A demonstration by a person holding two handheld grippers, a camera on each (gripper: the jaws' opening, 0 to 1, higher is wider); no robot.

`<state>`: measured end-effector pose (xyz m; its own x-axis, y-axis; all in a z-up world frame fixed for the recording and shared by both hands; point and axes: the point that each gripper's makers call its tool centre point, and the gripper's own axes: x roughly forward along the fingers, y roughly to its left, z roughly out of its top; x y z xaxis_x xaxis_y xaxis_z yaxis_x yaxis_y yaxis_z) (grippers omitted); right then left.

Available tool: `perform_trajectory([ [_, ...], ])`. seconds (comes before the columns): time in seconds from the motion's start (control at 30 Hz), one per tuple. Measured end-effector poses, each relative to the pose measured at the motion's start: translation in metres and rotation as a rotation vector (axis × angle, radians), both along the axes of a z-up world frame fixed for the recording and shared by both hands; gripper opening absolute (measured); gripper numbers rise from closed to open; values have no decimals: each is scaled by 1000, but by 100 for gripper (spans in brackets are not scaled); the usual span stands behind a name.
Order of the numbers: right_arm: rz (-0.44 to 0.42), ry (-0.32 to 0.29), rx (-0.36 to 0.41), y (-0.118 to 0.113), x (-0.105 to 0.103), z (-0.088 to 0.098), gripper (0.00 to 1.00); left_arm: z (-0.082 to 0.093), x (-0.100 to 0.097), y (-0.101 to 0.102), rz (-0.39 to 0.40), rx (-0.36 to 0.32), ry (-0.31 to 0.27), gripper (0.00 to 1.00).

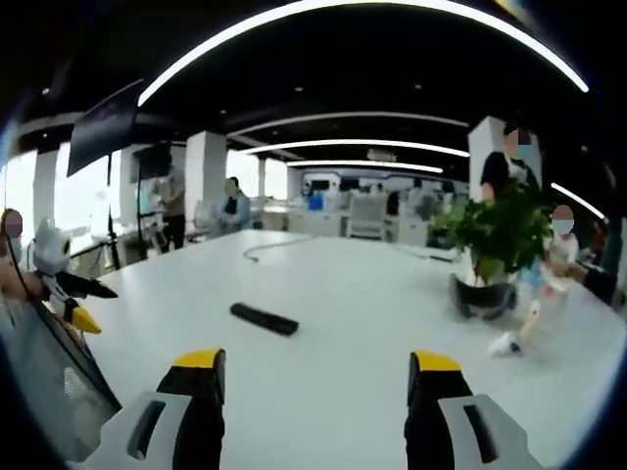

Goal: Press the specified remote control buttons in sequence, fully releasing each button before pressing the next.

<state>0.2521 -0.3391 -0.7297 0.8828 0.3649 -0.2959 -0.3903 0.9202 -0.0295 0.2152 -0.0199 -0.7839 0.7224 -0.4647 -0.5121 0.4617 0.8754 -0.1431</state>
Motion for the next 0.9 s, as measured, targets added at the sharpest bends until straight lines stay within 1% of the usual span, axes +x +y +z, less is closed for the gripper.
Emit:
perform_trajectory([
  [0.03,0,3,0,0,0,-1,74,0,1,0,0,-8,3,95],
  [0.07,-1,6,0,-1,0,-1,74,2,1,-3,2,-56,28,95],
  [0.1,-2,8,1,-1,0,-1,74,4,5,-2,20,-98,41,95],
  [0.2,-6,11,11,-2,0,-1,73,12,14,-2,62,-186,46,95],
  [0.27,-9,7,10,-2,0,-1,74,14,16,-2,60,-180,44,94],
  [0.37,-9,8,9,-2,0,-1,74,19,21,-6,35,-141,3,92],
  [0.5,-8,5,10,-2,-1,0,73,19,23,-16,-8,-97,4,92],
  [0.57,-8,4,16,-2,-1,0,73,20,22,-20,-21,-94,4,92],
  [0.6,-9,3,21,-2,-1,1,73,20,20,-25,-42,-98,12,92],
  [0.67,-11,-4,32,-3,-1,3,72,18,19,-29,-62,-90,23,92],
  [0.7,-14,-13,36,-4,-1,5,71,14,20,-29,-75,-79,31,92],
  [0.77,-18,-18,48,-5,-1,7,70,10,23,-29,-85,-65,33,92],
  [0.9,-17,-14,61,-4,-1,6,70,8,30,-37,-90,-46,20,92],
])
